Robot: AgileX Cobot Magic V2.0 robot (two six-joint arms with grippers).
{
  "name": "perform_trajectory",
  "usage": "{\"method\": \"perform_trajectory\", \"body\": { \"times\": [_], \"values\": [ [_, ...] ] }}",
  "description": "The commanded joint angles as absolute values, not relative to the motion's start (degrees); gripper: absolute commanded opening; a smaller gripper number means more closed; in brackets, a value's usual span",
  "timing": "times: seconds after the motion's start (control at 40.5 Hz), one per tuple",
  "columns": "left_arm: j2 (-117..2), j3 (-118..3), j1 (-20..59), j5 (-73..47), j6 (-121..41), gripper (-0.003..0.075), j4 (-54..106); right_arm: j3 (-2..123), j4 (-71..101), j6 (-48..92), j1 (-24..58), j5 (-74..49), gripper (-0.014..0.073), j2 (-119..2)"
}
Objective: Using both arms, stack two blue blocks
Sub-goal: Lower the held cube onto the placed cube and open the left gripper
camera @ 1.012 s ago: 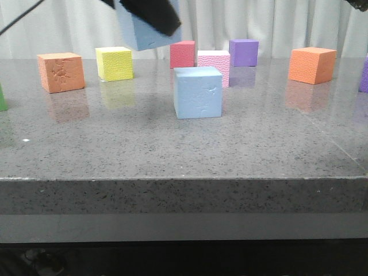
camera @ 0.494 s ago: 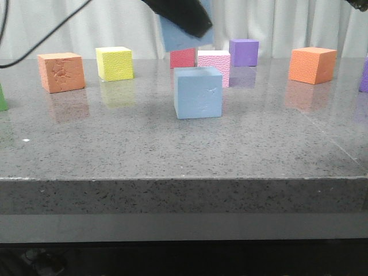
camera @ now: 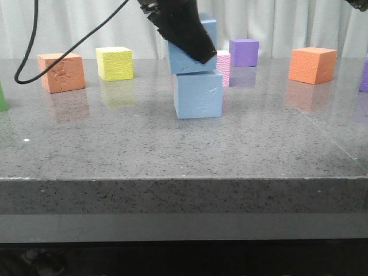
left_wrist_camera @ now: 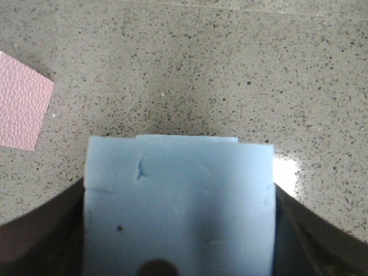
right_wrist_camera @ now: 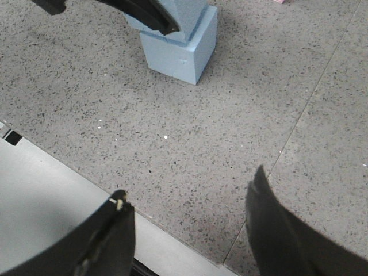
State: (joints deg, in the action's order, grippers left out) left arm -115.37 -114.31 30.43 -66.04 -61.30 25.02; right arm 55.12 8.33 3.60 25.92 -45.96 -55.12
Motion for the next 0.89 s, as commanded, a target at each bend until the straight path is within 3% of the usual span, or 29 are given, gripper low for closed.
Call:
{"method": "perform_trajectory", "body": {
  "times": [0.0, 0.173, 0.321, 0.617, 0.864],
  "values": [
    [-111.9, -116.4, 30.6, -64.4, -61.8, 0.0422, 27.1, 56.4, 8.8, 4.0, 25.9, -43.2, 0.044, -54.7],
    [-111.9, -116.4, 30.6, -64.0, -61.8, 0.0524, 27.8, 56.4, 8.8, 4.0, 25.9, -43.2, 0.044, -54.7],
    [-111.9, -116.4, 30.6, -63.1, -61.9, 0.056, 28.2, 56.4, 8.8, 4.0, 25.9, -43.2, 0.044, -54.7],
    [-110.9, -117.3, 30.6, -63.3, -60.3, 0.0561, 28.3, 56.4, 8.8, 4.0, 25.9, -43.2, 0.044, -54.7],
    [-107.2, -121.1, 30.0, -63.7, -45.5, 0.0559, 26.1, 56.4, 8.8, 4.0, 25.9, -43.2, 0.044, -54.7]
  ]
}}
